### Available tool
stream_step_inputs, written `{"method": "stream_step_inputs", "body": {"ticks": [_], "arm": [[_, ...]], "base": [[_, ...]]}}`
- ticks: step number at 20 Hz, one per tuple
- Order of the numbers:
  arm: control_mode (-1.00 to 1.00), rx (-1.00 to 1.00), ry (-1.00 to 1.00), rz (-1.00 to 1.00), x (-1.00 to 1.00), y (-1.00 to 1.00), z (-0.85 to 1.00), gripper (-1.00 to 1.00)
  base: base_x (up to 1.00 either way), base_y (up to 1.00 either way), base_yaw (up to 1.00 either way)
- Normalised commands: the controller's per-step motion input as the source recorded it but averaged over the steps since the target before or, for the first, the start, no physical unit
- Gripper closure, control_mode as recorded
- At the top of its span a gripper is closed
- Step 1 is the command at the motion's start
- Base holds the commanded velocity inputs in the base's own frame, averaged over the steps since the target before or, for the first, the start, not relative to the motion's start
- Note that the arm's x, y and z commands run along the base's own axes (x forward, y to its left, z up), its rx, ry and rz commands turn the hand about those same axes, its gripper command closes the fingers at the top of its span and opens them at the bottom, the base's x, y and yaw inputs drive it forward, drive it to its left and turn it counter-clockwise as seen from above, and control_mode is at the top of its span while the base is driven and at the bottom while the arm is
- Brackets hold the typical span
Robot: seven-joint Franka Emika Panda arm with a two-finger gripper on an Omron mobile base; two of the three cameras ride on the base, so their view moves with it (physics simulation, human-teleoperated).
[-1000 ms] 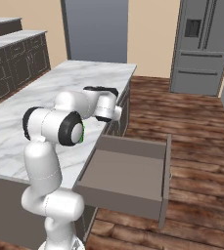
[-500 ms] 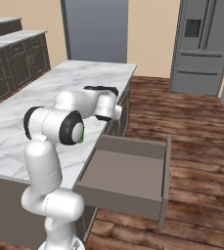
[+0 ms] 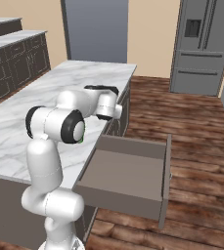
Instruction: Pick up the straw from the left drawer and put it inside the smoothie cup.
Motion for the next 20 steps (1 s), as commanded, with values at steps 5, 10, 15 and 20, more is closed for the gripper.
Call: {"method": "stream_step_inputs", "body": {"ticks": [5, 10, 15, 20], "arm": [[-1.0, 0.0, -0.02, 0.02, 0.0, 0.0, -0.13, 1.0], [-1.0, 0.0, -0.02, 0.02, 0.0, 0.0, -0.12, 1.0], [-1.0, 0.0, -0.02, 0.01, 0.02, 0.02, -0.01, 1.0], [-1.0, 0.0, 0.0, 0.0, 0.15, 0.04, 0.01, 1.0]], "base": [[0.0, 0.0, 0.0], [0.0, 0.0, 0.0], [0.0, 0.0, 0.0], [0.0, 0.0, 0.0]]}}
